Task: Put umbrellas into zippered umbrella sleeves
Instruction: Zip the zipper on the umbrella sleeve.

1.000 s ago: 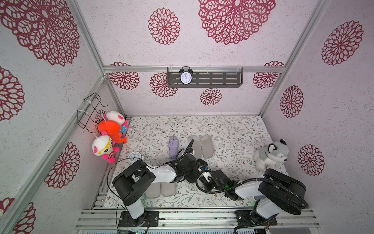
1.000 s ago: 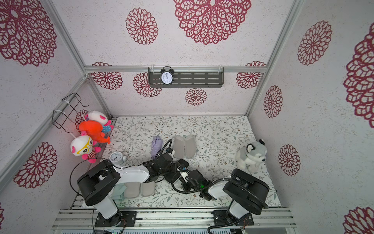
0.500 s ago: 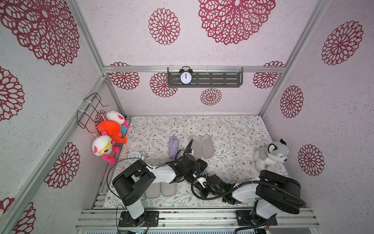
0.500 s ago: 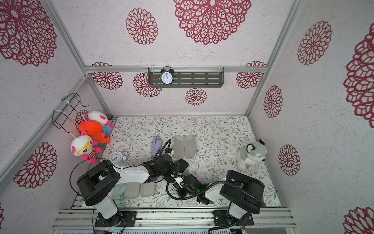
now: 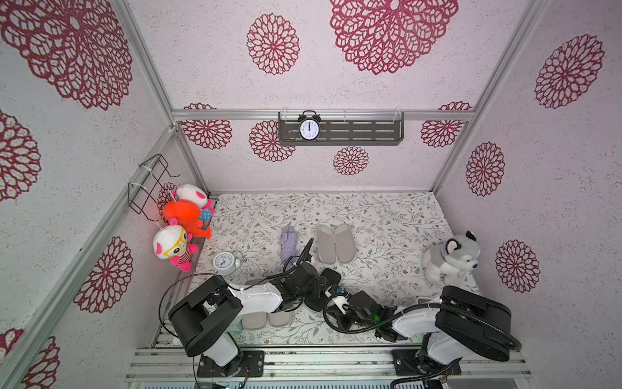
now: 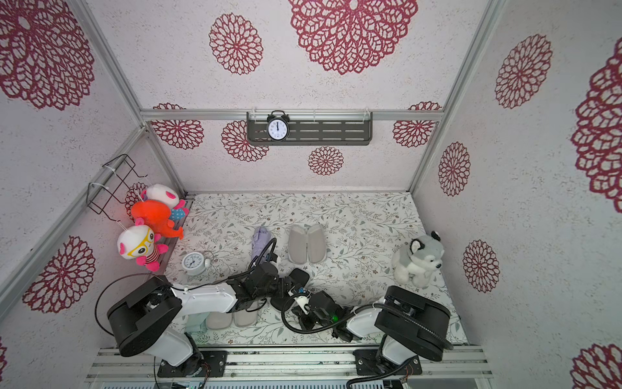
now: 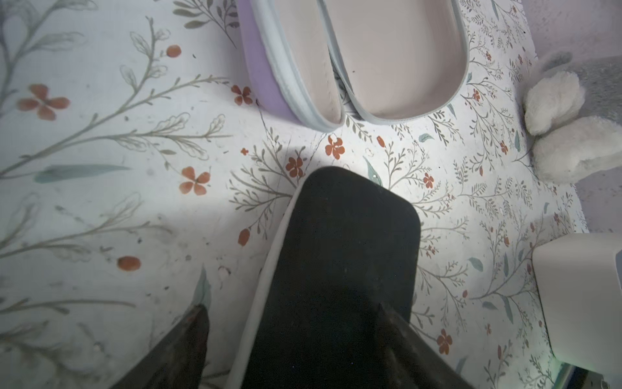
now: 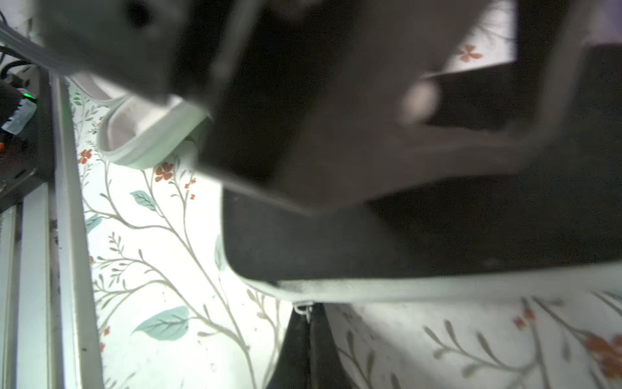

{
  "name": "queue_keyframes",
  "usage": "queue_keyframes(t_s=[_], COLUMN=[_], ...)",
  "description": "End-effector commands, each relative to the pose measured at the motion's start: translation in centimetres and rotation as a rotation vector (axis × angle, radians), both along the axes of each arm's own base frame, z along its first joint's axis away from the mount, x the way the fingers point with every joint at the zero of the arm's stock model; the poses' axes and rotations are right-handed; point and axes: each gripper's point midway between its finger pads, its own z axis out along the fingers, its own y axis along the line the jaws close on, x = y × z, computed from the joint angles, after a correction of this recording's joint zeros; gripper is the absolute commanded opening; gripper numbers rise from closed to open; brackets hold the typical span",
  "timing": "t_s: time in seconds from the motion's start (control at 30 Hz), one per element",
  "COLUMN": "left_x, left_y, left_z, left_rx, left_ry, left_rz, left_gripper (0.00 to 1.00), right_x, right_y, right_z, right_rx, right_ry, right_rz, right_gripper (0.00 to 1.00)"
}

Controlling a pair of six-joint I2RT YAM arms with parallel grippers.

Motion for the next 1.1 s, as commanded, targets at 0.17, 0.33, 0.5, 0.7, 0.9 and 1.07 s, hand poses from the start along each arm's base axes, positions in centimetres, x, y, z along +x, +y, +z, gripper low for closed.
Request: queue_keyframes(t_s=[0.17, 0.33, 0.5, 0.7, 0.9, 1.07], left_x=[-3.6, -5.2, -5.7, -5.9, -5.5, -5.0], left_y=[1.2, 0.4, 1.8, 1.9, 1.2, 1.5], left_z=[-1.9, -2.2, -3.9, -5.4, -6.2, -5.8], left_rx=[0.092, 0.125, 0.205, 0.196, 0.166, 0.142], left_ry=[0.091, 0.101, 0.144, 0.183, 0.204, 0.196], left_rz=[-0.066, -0.124, -0.075, -0.034, -0.023, 0.004], left_gripper=[0.82, 0.65, 0.62, 0.61, 0.60, 0.58], right_x=[1.3, 1.5, 0.4, -1.2, -3.7, -4.6], right_y=[-2.9, -3.0, -2.7, -1.3, 0.0, 0.4], right_z=[-0.6, -0.2, -0.5, 0.2, 1.1, 0.7], right_rx=[-0.055, -0.049, -0.108, -0.082, -0.071, -0.084], right_ry=[-0.008, -0.014, 0.001, -0.004, -0.020, -0.012], right_rz=[-0.094, -0.086, -0.072, -0.022, 0.053, 0.086], right_gripper=[0.00, 0.00, 0.00, 0.00, 0.00, 0.00])
